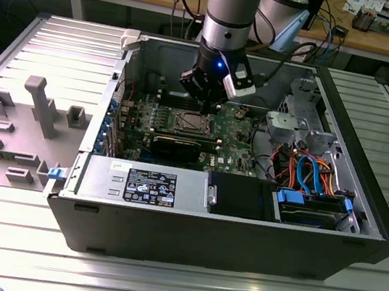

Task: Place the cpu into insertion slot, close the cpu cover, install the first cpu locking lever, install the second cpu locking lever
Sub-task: 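Install the second cpu locking lever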

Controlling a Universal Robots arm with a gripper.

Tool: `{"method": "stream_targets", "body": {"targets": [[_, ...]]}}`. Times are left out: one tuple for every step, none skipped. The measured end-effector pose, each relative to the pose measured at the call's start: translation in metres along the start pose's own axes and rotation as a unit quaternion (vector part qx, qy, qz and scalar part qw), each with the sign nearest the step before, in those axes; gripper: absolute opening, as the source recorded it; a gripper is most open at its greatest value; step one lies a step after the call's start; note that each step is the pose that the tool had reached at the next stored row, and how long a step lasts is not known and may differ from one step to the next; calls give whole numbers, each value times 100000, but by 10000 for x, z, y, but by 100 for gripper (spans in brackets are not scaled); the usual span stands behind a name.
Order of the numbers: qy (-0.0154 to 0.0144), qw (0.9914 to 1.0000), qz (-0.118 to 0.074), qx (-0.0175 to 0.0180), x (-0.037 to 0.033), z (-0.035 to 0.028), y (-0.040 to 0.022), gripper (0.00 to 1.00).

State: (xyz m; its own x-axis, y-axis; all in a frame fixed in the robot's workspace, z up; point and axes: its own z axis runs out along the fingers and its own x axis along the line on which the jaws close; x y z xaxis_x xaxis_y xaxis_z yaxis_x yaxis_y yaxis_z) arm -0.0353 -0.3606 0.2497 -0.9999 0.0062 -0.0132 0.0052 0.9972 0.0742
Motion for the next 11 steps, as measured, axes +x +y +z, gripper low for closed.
{"method": "stream_targets", "body": {"targets": [[-4, 100000, -7, -5, 1, 1, -1, 11], [0, 100000, 1, 0, 4, 0, -2, 11], [1, 100000, -3, 2, 4, 0, -2, 11], [2, 100000, -2, -1, 5, 0, -2, 11], [3, 100000, -2, -1, 6, 0, -2, 11], [1, 100000, -1, 0, 6, 0, -2, 11], [1, 100000, -1, 0, 7, 0, -2, 11], [0, 100000, 2, 0, 7, 0, -2, 11], [1, 100000, -2, 1, 7, 0, -2, 11], [1, 100000, -1, -1, 7, 0, -2, 11], [-1, 100000, -2, 0, 7, 0, -2, 11]]}}
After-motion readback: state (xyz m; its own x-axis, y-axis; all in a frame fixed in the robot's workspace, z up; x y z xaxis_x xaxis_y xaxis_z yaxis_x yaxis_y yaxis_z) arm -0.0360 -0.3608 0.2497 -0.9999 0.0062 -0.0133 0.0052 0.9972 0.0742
